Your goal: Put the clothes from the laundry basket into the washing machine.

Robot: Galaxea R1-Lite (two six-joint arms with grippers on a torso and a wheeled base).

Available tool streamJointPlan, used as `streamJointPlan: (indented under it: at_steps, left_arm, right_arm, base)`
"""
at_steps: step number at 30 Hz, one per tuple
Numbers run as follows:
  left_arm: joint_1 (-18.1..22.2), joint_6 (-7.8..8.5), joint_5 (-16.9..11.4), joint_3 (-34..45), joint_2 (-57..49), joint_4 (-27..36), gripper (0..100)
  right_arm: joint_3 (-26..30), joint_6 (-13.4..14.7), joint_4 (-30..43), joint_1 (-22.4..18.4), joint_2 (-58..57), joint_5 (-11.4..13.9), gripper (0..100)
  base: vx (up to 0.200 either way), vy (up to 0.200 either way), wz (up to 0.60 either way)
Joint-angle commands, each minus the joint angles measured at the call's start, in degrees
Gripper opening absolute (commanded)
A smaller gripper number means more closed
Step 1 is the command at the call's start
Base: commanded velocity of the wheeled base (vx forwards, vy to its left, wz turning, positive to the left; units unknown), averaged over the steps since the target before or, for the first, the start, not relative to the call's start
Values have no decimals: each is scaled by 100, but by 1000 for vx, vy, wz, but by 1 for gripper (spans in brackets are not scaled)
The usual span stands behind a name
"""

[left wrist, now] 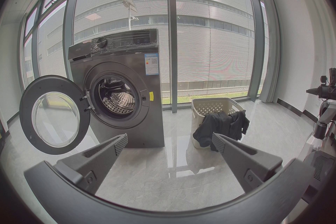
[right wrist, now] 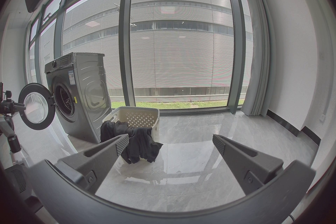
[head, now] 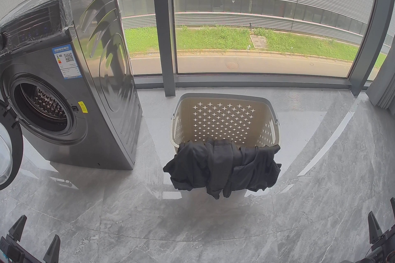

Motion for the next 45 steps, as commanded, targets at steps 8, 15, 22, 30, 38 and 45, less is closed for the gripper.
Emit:
streamJointPlan:
  at_steps: [8,15,22,30,38,45]
  left_arm:
    - [1,-21,5,101,-104,1,100]
    - [1,-21,5,101,-104,1,100]
    - [1,-21,5,101,-104,1,100]
    - [1,-12,5,101,-104,1,100]
    - [1,-12,-4,101,-104,1,100]
    - [1,-12,5,101,-104,1,100]
  right_arm:
    - [101,11,0,2,-90,1,100]
    - [101,11,0,2,-90,1,100]
    - [101,20,0,2,-90,1,100]
    - [101,29,0,2,-90,1,100]
    - [101,29,0,2,-90,1,100]
    - [101,37,0,2,-90,1,100]
  base:
    - [75,0,0]
    - [200,0,0]
    - [200,0,0]
    - [100,0,0]
    - [0,0,0]
    - [0,0,0]
